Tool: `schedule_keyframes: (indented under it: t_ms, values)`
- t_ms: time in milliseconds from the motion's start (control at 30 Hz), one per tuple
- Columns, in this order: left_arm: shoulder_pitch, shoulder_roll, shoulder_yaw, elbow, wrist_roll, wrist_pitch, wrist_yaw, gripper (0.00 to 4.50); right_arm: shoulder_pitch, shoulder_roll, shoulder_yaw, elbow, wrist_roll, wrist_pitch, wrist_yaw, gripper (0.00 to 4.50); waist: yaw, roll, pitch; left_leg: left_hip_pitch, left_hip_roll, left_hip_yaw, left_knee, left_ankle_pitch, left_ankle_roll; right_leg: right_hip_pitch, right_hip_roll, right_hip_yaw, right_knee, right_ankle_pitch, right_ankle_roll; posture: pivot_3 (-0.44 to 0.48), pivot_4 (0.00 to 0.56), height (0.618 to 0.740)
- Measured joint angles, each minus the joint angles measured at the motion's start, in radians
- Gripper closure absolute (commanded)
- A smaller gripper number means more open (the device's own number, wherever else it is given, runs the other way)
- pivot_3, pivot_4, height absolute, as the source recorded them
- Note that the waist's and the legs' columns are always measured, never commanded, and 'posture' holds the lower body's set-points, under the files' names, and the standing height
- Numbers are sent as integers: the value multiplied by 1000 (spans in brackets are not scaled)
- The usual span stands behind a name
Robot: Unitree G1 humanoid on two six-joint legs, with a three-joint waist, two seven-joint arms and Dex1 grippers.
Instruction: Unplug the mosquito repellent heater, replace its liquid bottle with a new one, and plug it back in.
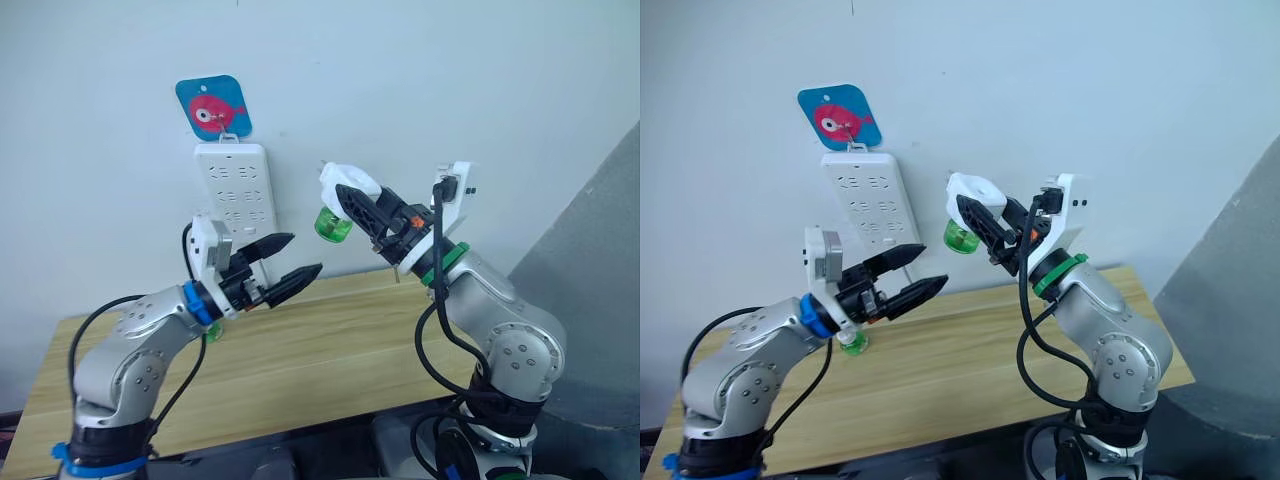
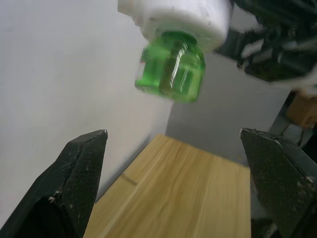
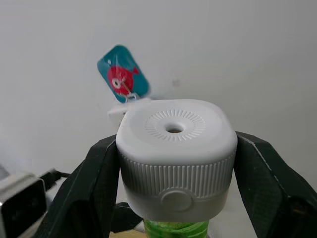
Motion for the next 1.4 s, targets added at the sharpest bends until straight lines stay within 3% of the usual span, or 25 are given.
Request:
schedule_keyframes:
  t_ms: [267,467,667,1400]
  values:
    - [-99,-117,-49,17,-43,20,71,0,0,1,-63,9,262,-34,-213,1572,-18,1,-1,-1,0,1,1,0,0,0,0,1,0,0,0,-291,67,734]
    - [-133,-151,-100,45,-17,-11,69,0,1,1,-56,42,521,-145,-380,1572,-35,1,-2,-1,0,1,1,0,0,0,1,1,0,0,0,-297,64,734]
    - [-201,-173,-103,58,6,-58,69,0,27,-19,-7,63,669,-256,-487,1572,-35,2,-3,-1,0,1,1,0,0,0,1,1,0,0,0,-299,60,734]
    - [-226,-170,-117,72,30,-113,59,0,58,-141,126,74,791,-485,-583,1572,-34,2,-3,-1,0,1,1,0,0,0,2,1,0,0,0,-286,55,734]
